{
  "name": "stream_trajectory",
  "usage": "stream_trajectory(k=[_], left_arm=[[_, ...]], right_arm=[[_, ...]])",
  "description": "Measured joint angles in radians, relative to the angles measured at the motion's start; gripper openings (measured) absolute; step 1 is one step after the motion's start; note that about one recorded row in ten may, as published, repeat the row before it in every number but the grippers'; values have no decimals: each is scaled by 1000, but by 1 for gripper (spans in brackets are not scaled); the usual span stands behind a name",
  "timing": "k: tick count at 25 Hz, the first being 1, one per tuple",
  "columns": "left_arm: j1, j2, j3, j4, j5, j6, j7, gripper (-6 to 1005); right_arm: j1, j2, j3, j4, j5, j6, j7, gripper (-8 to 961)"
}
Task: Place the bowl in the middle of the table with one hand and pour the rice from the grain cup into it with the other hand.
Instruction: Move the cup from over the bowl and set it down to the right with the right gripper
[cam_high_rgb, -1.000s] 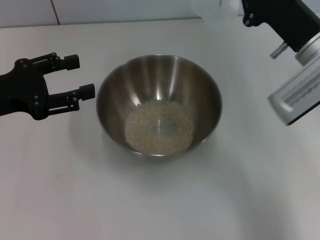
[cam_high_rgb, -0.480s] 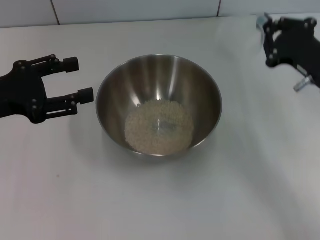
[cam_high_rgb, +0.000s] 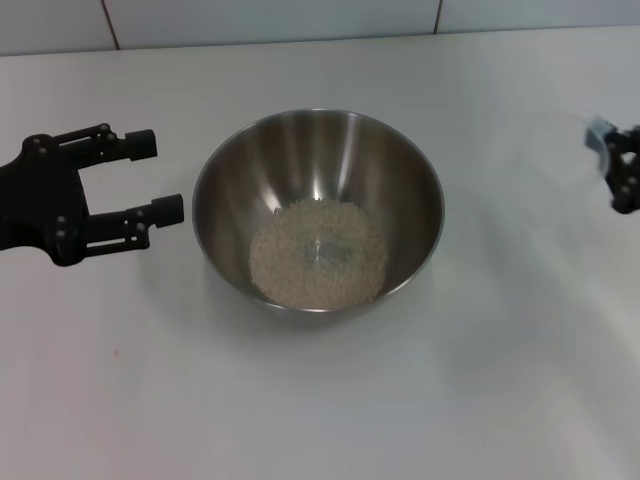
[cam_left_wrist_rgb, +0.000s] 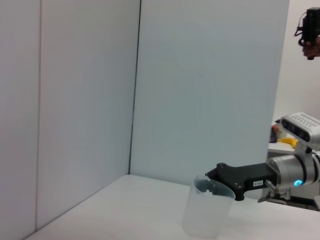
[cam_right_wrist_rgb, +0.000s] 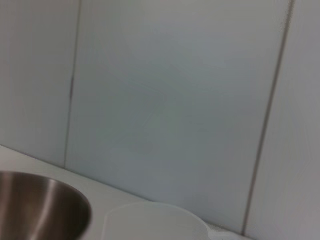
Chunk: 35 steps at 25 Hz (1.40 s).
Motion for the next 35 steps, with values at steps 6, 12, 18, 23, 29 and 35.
stream_trajectory(k=[6,12,18,23,29,35], left_arm=[[5,-3,0,0,0,22,0,774],[10,-5,0,0,0,30,0,774],[11,-7,11,0,0,34,0,774],[10,-8,13,1,0,34,0,774],[3,-8,12,0,0,26,0,775],[-3,-8,14,-1,0,25,0,775]], right_arm=[[10,-5,118,43,-142,-37,81,43],[55,-33,129,111,-190,-55,114,45],[105,-44,144,168,-214,-53,112,46],[129,-43,186,191,-216,-49,98,47],[162,-38,229,224,-240,-48,96,48],[183,-43,229,252,-242,-48,95,50]])
